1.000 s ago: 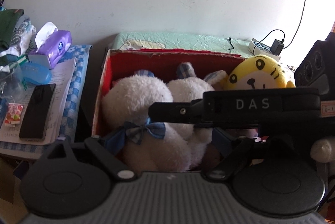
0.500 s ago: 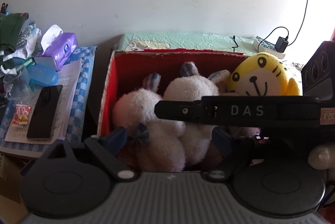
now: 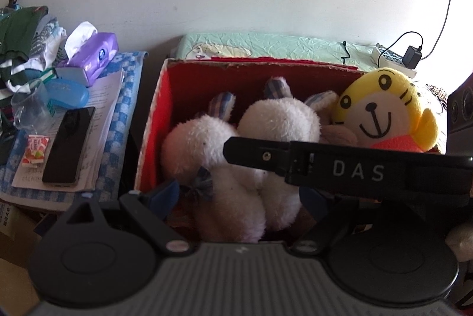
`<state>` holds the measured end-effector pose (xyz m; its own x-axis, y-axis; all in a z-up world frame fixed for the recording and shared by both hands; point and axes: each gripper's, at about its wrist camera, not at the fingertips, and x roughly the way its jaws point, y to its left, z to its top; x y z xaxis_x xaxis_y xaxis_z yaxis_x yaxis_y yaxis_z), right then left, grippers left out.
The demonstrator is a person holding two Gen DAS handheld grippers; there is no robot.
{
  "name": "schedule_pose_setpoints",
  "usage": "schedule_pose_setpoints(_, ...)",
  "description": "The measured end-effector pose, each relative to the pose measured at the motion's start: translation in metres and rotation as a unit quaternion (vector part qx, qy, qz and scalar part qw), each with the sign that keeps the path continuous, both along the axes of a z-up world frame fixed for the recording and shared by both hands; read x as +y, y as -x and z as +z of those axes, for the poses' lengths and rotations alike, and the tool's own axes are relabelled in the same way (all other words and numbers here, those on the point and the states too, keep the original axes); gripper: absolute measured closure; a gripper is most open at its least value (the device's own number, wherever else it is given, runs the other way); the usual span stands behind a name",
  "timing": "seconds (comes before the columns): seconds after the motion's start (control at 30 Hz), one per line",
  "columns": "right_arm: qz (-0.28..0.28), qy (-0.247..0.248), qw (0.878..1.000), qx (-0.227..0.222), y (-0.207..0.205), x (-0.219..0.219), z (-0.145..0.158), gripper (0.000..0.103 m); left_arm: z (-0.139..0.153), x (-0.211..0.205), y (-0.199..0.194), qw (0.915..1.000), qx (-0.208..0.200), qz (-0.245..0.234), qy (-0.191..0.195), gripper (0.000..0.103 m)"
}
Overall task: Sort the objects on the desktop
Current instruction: 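Lower the blue-bow bunny into the box beside the other bunny and release, then withdraw the right gripper from the box toward the green bean plush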
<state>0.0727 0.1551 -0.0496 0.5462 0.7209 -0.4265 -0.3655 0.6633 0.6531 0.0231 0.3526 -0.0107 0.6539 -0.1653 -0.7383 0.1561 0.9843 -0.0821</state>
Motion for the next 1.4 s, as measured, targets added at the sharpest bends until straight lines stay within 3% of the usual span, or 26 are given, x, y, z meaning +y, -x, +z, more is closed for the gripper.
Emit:
schedule_pose_setpoints(0.77,-0.003,0.006,1.000,-0.003,0.000,0.002,0.003,0.065,0.001,-0.001,0.001,0.9999,0.000,0.014,0.000,0.016)
schedule_pose_setpoints(0.93,-0.013,0.016,1.000,-0.006,0.007,0.000,0.006,0.066,0.003,0.000,0.002,0.9997,0.006,0.025,0.000,0.016)
schedule_pose_setpoints(1.17,-0.044,-0.022,0.999,0.009,0.019,-0.025,0.009,0.065,0.008,-0.003,0.004,0.9991,0.004,0.040,-0.010,0.016)
schedule_pose_setpoints(1.4,-0.074,0.006,0.997,-0.015,0.041,-0.035,0.020,0.061,0.010,-0.011,0.008,0.9988,0.011,0.040,-0.027,0.016)
